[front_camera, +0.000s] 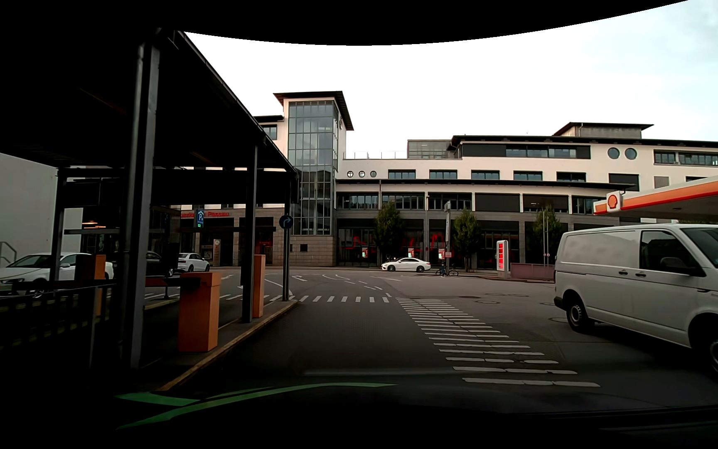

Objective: Follow the waypoints while adhering to traffic rules and regulations

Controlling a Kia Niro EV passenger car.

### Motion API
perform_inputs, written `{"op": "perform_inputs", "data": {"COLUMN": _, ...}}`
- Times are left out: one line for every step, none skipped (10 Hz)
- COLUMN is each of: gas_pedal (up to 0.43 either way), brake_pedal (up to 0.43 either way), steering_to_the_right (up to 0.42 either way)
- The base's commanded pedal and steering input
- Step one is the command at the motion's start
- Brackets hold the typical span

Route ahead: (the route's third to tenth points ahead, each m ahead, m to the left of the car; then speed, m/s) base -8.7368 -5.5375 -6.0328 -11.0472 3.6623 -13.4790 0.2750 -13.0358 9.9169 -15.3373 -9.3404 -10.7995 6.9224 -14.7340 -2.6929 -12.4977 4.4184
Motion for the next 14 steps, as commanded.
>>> {"op": "perform_inputs", "data": {"gas_pedal": 0.020, "brake_pedal": 0.000, "steering_to_the_right": 0.018}}
{"op": "perform_inputs", "data": {"gas_pedal": 0.000, "brake_pedal": 0.000, "steering_to_the_right": 0.018}}
{"op": "perform_inputs", "data": {"gas_pedal": 0.000, "brake_pedal": 0.000, "steering_to_the_right": 0.019}}
{"op": "perform_inputs", "data": {"gas_pedal": 0.000, "brake_pedal": 0.000, "steering_to_the_right": 0.020}}
{"op": "perform_inputs", "data": {"gas_pedal": 0.000, "brake_pedal": 0.000, "steering_to_the_right": 0.023}}
{"op": "perform_inputs", "data": {"gas_pedal": 0.000, "brake_pedal": 0.000, "steering_to_the_right": 0.028}}
{"op": "perform_inputs", "data": {"gas_pedal": 0.000, "brake_pedal": 0.000, "steering_to_the_right": 0.035}}
{"op": "perform_inputs", "data": {"gas_pedal": 0.000, "brake_pedal": 0.000, "steering_to_the_right": 0.043}}
{"op": "perform_inputs", "data": {"gas_pedal": 0.000, "brake_pedal": 0.000, "steering_to_the_right": 0.050}}
{"op": "perform_inputs", "data": {"gas_pedal": 0.000, "brake_pedal": 0.000, "steering_to_the_right": 0.061}}
{"op": "perform_inputs", "data": {"gas_pedal": 0.000, "brake_pedal": 0.000, "steering_to_the_right": 0.075}}
{"op": "perform_inputs", "data": {"gas_pedal": 0.000, "brake_pedal": 0.000, "steering_to_the_right": 0.089}}
{"op": "perform_inputs", "data": {"gas_pedal": 0.000, "brake_pedal": 0.000, "steering_to_the_right": 0.106}}
{"op": "perform_inputs", "data": {"gas_pedal": 0.000, "brake_pedal": 0.000, "steering_to_the_right": 0.124}}
